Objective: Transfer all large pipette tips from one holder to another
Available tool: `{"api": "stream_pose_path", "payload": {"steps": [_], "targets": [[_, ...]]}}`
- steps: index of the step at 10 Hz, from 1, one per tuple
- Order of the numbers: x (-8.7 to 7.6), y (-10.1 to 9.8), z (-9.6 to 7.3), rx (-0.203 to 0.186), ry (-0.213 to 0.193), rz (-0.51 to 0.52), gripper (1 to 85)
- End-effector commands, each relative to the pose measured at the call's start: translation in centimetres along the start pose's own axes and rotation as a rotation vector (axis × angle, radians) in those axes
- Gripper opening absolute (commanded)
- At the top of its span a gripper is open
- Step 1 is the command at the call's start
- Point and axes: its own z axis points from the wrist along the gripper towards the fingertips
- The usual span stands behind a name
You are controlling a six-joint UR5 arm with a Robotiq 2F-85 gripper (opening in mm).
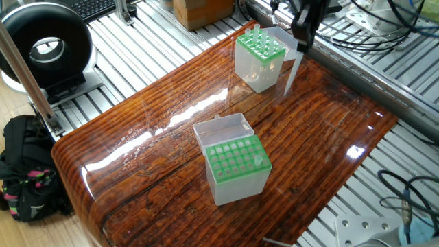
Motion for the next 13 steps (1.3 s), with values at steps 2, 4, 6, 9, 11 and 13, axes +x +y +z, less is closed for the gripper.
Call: {"api": "stream_pose_path", "payload": {"steps": [2, 4, 6, 9, 11, 13], "targets": [[-1.1, -2.6, 1.3, -0.011, -0.014, -0.068, 3.0], [-0.5, -1.7, 1.3, -0.045, 0.010, 0.041, 3.0], [-1.1, -1.8, 1.3, -0.042, -0.011, 0.163, 1.0], [-1.9, -0.6, 1.5, -0.093, -0.008, 0.251, 1.0], [-3.2, -3.8, 1.0, -0.036, -0.014, 0.177, 1.0], [-5.2, -8.3, -0.4, -0.019, -0.028, 0.067, 1.0]]}}
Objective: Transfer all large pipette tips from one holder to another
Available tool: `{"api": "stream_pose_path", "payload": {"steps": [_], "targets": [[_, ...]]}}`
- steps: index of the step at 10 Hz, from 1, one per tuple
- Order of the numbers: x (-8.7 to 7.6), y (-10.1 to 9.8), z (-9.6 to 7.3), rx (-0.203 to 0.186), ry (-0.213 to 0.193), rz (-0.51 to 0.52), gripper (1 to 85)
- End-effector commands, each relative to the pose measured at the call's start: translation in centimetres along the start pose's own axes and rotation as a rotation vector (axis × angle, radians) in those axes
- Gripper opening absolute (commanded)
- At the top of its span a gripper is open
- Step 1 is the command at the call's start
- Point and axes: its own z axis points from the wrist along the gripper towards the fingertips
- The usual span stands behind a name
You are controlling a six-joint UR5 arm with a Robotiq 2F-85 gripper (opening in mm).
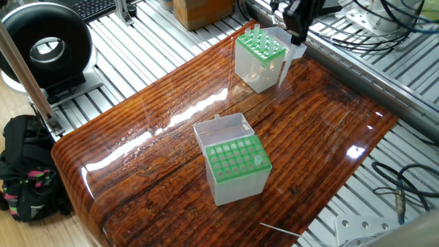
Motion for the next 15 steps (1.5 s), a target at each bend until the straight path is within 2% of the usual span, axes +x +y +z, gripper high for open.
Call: {"api": "stream_pose_path", "payload": {"steps": [1, 2, 3, 5, 7, 9, 11, 15], "targets": [[-3.1, -4.5, -1.5, -0.001, -0.013, -0.107, 1.3], [-3.7, -5.6, -1.5, 0.005, -0.015, -0.133, 1.3], [-4.8, -6.9, -1.1, 0.036, -0.030, -0.162, 1.3], [-6.3, -7.7, -0.9, 0.060, -0.068, -0.200, 1.3], [-7.6, -8.2, -0.7, 0.052, -0.090, -0.226, 1.3], [-8.7, -7.9, -0.3, 0.038, -0.104, -0.232, 1.3], [-10.1, -7.7, 0.2, 0.042, -0.122, -0.238, 1.3], [-11.2, -7.9, 1.3, 0.050, -0.119, -0.248, 1.3]]}}
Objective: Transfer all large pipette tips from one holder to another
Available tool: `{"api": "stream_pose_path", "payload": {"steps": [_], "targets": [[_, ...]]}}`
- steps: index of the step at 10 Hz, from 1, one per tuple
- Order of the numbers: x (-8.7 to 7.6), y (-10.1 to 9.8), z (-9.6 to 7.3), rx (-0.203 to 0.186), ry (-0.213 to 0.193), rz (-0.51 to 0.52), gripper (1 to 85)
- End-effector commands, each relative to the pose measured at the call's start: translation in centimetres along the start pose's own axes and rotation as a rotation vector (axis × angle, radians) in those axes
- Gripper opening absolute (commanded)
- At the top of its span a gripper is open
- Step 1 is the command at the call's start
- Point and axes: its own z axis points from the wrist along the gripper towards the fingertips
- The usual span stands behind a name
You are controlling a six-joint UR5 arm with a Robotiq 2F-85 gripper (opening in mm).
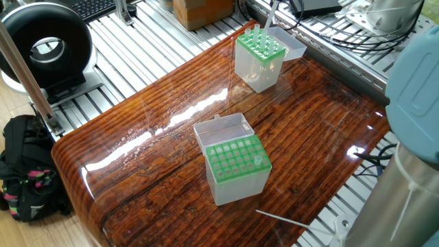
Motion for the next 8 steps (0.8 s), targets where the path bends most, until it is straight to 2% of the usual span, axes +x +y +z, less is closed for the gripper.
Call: {"api": "stream_pose_path", "payload": {"steps": [1, 3, 4, 8], "targets": [[-1.0, 0.7, 0.9, -0.025, -0.006, 0.004, 1.3], [-0.3, 2.3, 1.2, -0.037, 0.019, 0.040, 1.0], [0.2, 2.4, 1.2, -0.032, 0.026, 0.041, 1.0], [0.9, 1.1, 1.7, -0.019, 0.029, 0.010, 1.0]]}}
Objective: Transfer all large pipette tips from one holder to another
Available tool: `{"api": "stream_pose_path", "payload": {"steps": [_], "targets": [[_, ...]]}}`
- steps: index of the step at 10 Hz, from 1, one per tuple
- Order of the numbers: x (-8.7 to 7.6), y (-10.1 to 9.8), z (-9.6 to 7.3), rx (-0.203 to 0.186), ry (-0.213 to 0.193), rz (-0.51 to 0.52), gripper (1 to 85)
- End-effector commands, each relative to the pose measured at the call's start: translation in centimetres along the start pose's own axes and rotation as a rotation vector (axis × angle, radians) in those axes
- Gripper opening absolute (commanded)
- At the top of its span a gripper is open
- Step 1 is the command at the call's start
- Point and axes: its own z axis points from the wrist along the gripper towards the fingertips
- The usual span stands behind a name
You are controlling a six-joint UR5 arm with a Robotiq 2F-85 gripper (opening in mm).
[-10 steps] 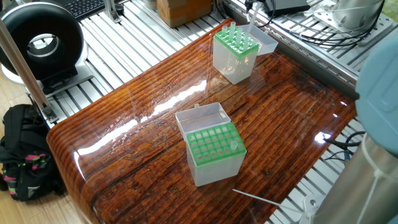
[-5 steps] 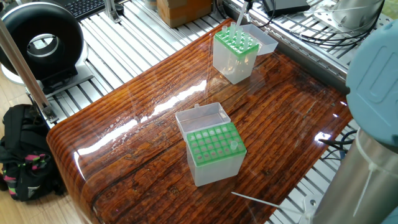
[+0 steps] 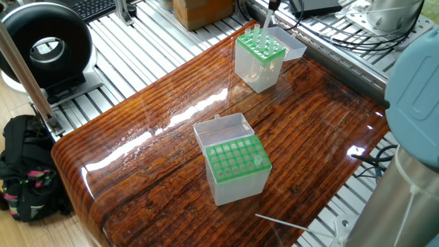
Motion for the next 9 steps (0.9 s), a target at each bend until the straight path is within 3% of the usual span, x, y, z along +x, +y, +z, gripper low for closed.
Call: {"api": "stream_pose_path", "payload": {"steps": [1, 9], "targets": [[0.18, -0.15, 0.24, -0.005, -0.006, -0.009, 1.0], [0.63, -0.11, 0.62, -0.021, 0.005, -0.013, 1.0]]}}
